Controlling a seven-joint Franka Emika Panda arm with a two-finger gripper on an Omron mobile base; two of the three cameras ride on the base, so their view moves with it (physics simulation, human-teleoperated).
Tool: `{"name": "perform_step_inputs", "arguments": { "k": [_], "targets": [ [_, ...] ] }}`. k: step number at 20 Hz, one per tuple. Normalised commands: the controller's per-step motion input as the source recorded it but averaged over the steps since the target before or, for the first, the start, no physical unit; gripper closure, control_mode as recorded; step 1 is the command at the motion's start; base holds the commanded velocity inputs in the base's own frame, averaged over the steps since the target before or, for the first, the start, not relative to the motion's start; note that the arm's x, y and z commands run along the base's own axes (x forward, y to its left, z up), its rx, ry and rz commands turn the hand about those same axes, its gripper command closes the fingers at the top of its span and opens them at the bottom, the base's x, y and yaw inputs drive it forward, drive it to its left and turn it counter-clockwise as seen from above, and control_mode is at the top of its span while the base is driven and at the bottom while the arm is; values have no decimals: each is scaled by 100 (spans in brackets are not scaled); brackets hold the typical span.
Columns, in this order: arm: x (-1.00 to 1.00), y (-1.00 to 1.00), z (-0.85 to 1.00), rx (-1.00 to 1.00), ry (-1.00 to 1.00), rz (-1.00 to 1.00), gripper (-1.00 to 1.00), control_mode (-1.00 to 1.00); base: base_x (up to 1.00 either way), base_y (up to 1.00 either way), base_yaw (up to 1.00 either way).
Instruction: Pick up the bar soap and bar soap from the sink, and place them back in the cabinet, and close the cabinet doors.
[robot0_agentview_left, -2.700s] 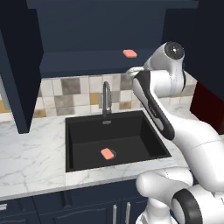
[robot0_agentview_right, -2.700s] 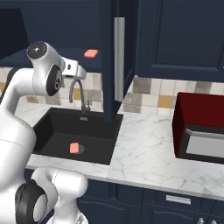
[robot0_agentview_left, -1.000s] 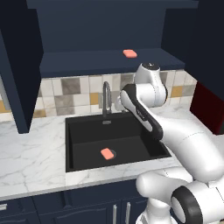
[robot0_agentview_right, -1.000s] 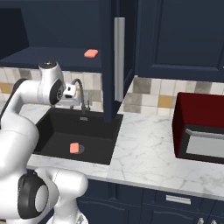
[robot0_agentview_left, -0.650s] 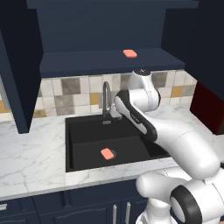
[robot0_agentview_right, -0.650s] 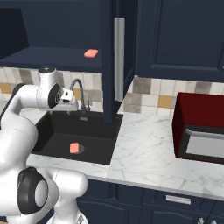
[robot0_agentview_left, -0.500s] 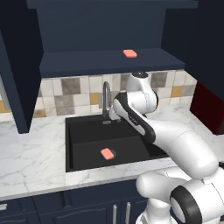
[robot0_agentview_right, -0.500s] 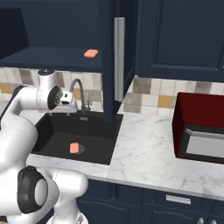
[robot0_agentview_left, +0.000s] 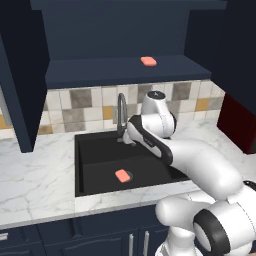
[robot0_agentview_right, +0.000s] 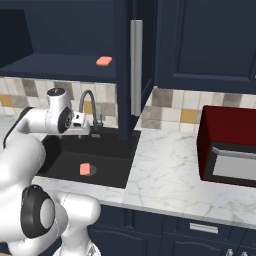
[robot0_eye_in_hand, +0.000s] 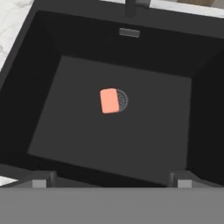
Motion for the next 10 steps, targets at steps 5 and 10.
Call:
{"name": "perform_step_inputs", "arguments": {
  "k": [5, 10],
  "targets": [
    [11, 3, -48, 0, 0, 1, -100, -100, 0, 0, 0],
    [18, 1, -44, 0, 0, 0, -100, -100, 0, 0, 0]
  ]
}}
